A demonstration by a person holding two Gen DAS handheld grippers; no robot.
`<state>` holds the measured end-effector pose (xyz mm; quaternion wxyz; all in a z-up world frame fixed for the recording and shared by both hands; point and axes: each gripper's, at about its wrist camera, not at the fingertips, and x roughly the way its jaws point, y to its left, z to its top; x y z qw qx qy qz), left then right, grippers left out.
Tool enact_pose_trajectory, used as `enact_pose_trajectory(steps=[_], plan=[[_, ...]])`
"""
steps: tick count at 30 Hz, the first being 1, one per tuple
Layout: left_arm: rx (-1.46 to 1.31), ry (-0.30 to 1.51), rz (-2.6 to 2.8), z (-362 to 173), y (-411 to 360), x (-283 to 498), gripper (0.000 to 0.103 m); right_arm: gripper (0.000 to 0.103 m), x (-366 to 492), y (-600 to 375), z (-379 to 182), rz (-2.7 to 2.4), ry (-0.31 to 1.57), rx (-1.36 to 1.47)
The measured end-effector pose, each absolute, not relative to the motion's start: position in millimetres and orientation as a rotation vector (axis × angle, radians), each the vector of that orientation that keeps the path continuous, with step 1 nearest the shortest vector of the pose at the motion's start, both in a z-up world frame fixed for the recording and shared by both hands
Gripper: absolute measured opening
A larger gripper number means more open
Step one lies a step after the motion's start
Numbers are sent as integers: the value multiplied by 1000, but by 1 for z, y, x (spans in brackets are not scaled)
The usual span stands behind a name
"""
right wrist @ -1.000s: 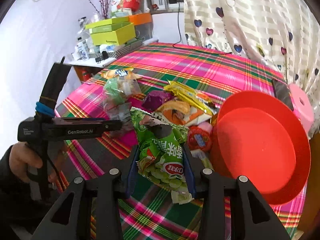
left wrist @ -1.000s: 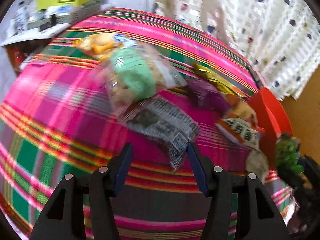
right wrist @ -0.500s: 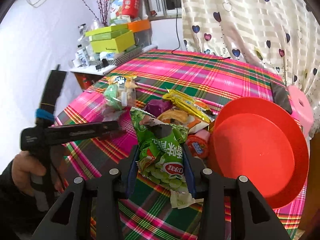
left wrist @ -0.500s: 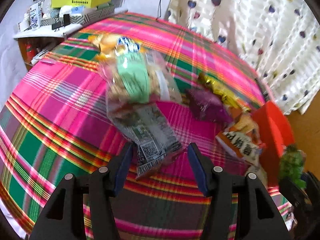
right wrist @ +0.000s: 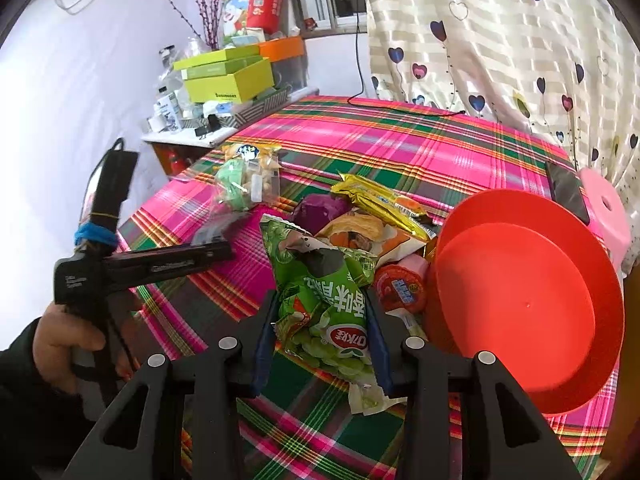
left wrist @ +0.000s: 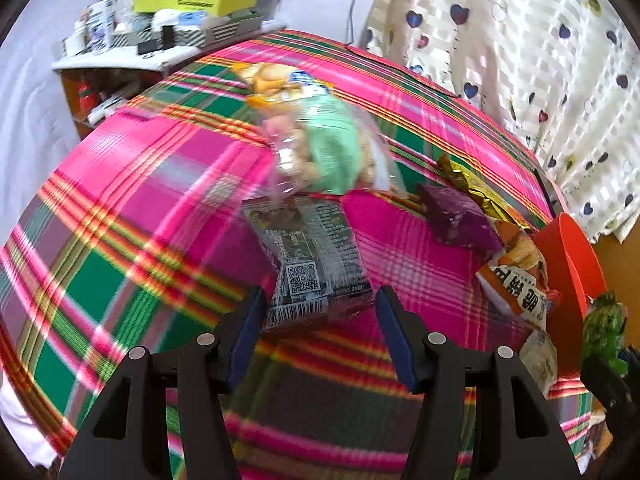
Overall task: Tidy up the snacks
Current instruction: 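Lift the green chip bag with the right gripper while the left gripper grasps the dark grey packet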
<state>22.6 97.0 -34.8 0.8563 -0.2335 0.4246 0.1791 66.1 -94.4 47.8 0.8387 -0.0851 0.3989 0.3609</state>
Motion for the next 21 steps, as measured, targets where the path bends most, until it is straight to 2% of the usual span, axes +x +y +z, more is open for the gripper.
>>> enact_pose_trajectory(steps=[5, 13, 16, 21], plan=[[-471, 837, 362, -24, 95, 20, 58, 39, 65, -90, 46, 767, 845, -192], [-451, 882, 397, -37, 96, 44, 58, 39, 66, -90, 45, 755, 845, -196], [-433, 869, 398, -35, 98, 41, 51, 39, 66, -92, 46, 748, 842, -196], [-438, 860, 370, -35, 101, 33, 49, 39, 63, -97, 49, 734, 835, -190]])
